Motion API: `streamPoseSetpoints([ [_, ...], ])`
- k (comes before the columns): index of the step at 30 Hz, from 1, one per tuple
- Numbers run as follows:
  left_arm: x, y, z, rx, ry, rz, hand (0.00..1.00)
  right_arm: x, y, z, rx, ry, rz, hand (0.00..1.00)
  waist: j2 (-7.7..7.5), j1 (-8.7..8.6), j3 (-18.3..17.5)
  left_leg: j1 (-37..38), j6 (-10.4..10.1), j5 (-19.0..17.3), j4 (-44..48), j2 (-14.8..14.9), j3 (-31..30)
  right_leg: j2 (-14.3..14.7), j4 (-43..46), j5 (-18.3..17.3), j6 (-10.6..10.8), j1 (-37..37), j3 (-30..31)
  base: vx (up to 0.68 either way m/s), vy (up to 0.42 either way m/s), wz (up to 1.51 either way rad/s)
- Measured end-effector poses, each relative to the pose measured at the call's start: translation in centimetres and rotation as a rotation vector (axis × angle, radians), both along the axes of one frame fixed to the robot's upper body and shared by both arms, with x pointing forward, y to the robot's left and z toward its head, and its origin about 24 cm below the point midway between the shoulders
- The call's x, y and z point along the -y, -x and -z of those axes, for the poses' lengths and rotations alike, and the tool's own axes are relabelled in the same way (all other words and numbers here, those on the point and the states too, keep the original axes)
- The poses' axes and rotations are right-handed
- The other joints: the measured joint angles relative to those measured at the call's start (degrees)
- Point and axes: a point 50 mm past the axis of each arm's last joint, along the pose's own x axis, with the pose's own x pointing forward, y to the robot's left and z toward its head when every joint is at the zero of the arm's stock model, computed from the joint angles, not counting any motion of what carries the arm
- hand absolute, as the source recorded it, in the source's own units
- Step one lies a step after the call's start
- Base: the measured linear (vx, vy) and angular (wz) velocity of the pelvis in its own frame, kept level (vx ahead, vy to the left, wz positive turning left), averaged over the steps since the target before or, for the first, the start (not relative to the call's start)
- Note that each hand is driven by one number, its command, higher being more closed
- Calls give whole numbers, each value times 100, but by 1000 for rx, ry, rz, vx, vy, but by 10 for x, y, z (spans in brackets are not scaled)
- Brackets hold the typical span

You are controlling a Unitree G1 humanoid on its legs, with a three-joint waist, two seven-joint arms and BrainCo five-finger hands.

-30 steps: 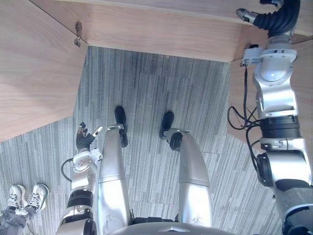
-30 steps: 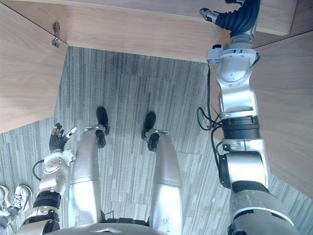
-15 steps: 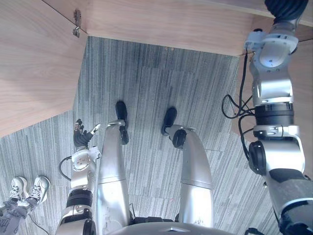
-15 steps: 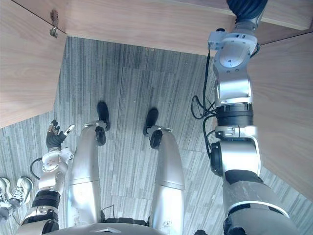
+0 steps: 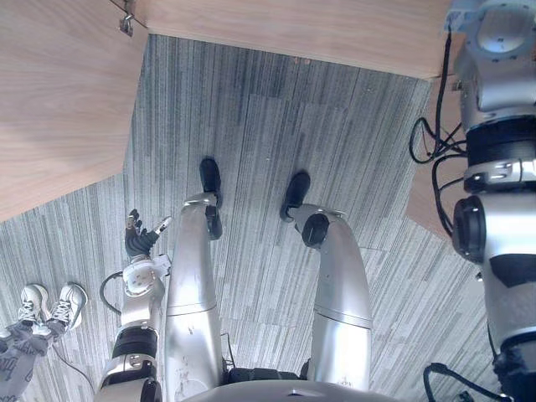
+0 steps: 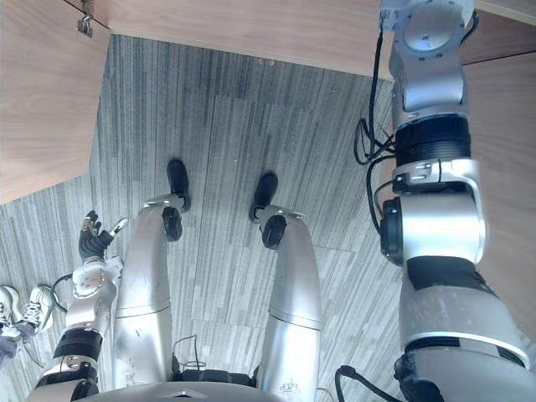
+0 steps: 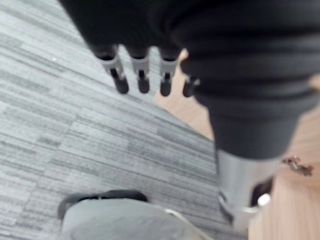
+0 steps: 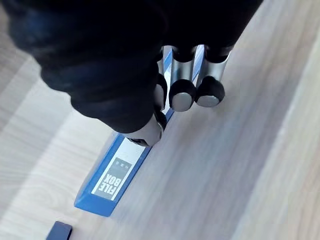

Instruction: Walk over to the cabinet, pick up the folder, carry it to the office cabinet, place the folder inside the office cabinet, then close the office cabinet door

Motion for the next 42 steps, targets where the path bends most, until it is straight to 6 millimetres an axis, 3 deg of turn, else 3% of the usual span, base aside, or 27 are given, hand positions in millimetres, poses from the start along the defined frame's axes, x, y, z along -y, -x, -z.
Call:
streamPoseSetpoints([
  [11, 1, 1, 0, 18, 28, -36, 0, 4, 4, -34, 7, -4, 40, 100, 1, 11, 0, -60, -33, 76, -162, -19, 30, -28, -93, 7, -6, -75, -29, -1, 5, 1],
  [23, 3, 4, 4, 22, 85, -68, 0, 14, 4, -49, -35, -107, 55, 100, 3, -6, -1, 32, -38, 274, -491, -134, 62, -119, -242, 70, -22, -44, -57, -6, 9, 5],
  [29, 4, 4, 5, 21, 98, -75, 0, 20, 1, -44, -67, -144, 73, 100, 7, -4, -4, 196, -32, 381, -700, -151, 117, -116, -424, 151, -32, 80, -69, -3, 1, 1],
  [33, 3, 4, 5, 27, 114, -92, 0, 32, 2, -36, -49, -279, 23, 100, 9, -11, -5, 240, -33, 386, -654, -135, 120, -105, -435, 200, -74, 146, -69, -5, 0, -1],
  [38, 2, 0, 4, 23, 129, -107, 0, 39, -6, -8, -46, -419, -55, 100, 10, 0, -7, 263, 27, 180, -227, 30, 111, 14, -299, 169, -18, 265, -39, -31, 7, -17],
  [42, -3, -2, 2, 29, 139, -125, 0, 36, -2, 6, 21, -449, -111, 100, 16, -47, -10, 296, 69, -27, 131, 129, 121, 74, -84, 124, 7, 327, 41, -57, 31, -18],
])
